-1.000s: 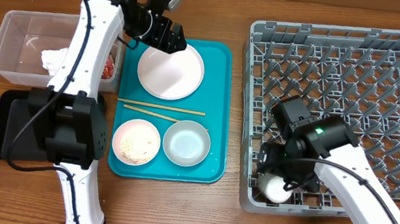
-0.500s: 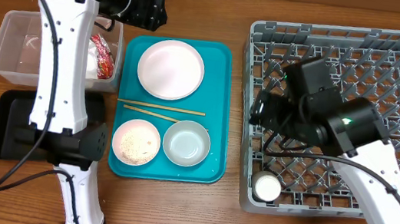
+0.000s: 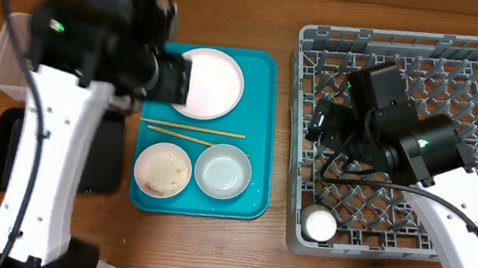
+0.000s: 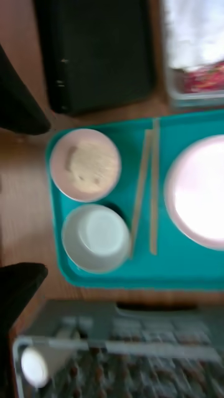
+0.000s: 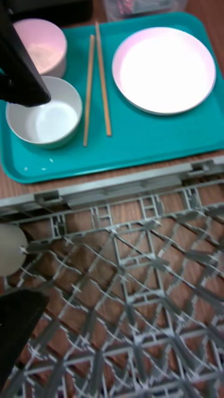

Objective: Sort waste into correct bins and load items into the dishwasher
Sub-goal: 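Grasp the small rice bowl with the left gripper, then tip the rice out of the bowl onto the black tray, then return the emptied bowl to the teal tray with the left gripper, then grasp the white bowl on the teal tray with the right gripper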

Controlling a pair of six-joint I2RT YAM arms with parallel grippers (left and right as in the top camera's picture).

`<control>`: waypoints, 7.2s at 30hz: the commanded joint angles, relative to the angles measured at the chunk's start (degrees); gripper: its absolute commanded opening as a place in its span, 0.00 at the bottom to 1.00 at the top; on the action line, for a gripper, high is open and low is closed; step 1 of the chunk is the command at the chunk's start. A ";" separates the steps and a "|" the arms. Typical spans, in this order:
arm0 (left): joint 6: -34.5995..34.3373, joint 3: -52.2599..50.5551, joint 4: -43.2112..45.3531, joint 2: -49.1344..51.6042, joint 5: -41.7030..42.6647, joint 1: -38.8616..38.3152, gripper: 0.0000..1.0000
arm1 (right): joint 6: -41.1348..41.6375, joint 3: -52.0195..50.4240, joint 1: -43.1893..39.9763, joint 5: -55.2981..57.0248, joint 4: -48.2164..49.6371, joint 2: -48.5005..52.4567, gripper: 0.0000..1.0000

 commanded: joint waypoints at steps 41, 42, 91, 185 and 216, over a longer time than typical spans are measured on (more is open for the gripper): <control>-11.63 -53.16 42.91 2.71 8.09 -1.57 0.04 | -1.79 1.09 -0.22 5.42 0.63 -0.13 0.98; -11.30 -51.17 40.44 2.71 8.28 -1.51 0.04 | -1.79 1.09 -0.22 5.55 0.63 -0.13 0.98; 35.34 -47.30 18.88 13.53 78.07 66.01 0.04 | -3.74 1.09 -0.20 4.83 2.95 -0.13 0.98; 4.83 -23.96 22.21 4.57 5.92 1.49 0.42 | -9.88 0.70 8.79 -11.30 14.53 12.48 0.95; 4.79 -16.02 26.45 4.59 0.68 14.19 1.00 | -19.39 5.86 12.61 -13.94 6.88 32.09 0.04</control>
